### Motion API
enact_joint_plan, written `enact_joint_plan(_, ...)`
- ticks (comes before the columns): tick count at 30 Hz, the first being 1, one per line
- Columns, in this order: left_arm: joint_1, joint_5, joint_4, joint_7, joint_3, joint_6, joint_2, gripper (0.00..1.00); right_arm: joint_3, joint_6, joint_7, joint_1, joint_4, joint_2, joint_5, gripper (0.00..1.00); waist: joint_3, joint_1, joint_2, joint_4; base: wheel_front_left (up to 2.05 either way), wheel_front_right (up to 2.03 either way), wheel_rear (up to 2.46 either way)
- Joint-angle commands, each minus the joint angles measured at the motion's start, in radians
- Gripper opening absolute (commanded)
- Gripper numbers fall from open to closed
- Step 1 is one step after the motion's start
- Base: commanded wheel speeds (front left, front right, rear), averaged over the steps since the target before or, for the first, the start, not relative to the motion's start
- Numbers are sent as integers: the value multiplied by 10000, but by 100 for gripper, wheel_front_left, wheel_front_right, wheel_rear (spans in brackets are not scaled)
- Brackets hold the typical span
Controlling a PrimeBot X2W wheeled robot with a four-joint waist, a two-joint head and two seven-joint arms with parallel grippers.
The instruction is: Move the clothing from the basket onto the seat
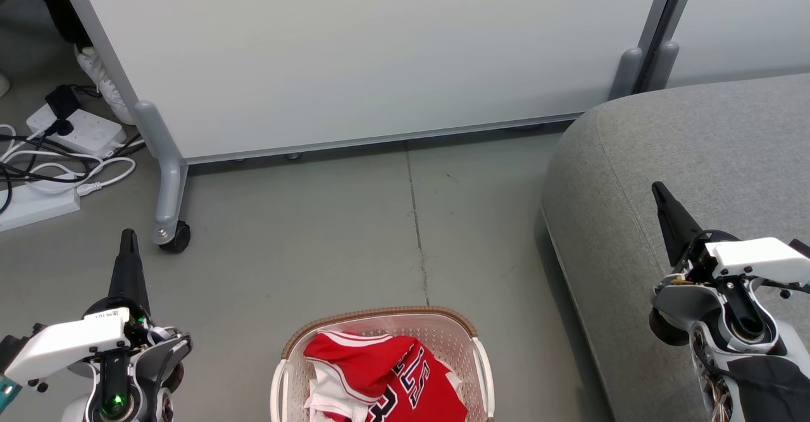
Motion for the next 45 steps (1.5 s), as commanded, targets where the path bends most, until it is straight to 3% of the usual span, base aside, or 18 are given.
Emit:
enact_joint_plan(1,-79,11,1,20,25,-43,29,0,-12,27,49,-89,-5,-90,44,0,0,0,0,0,0,0,0)
enact_joint_plan(9,-79,11,1,20,25,-43,29,0,-12,27,49,-89,-5,-90,44,0,0,0,0,0,0,0,0)
enact_joint_plan(10,13,1,24,-2,-5,2,-2,100,1,0,-4,24,17,8,-3,100,0,0,0,0,0,0,0)
enact_joint_plan(22,286,111,-87,-175,-259,4,-66,100,362,0,-552,654,-394,89,-267,100,-7,0,0,-3,0,0,0)
enact_joint_plan(30,334,643,-497,-535,-618,2,132,100,563,3,-1021,882,-856,69,-1052,100,-12,0,0,3,0,0,0)
enact_joint_plan(45,353,4227,-1422,-1030,-887,-1,351,100,643,9,-1795,1065,-2027,21,-4949,100,7,0,0,30,0,0,0)
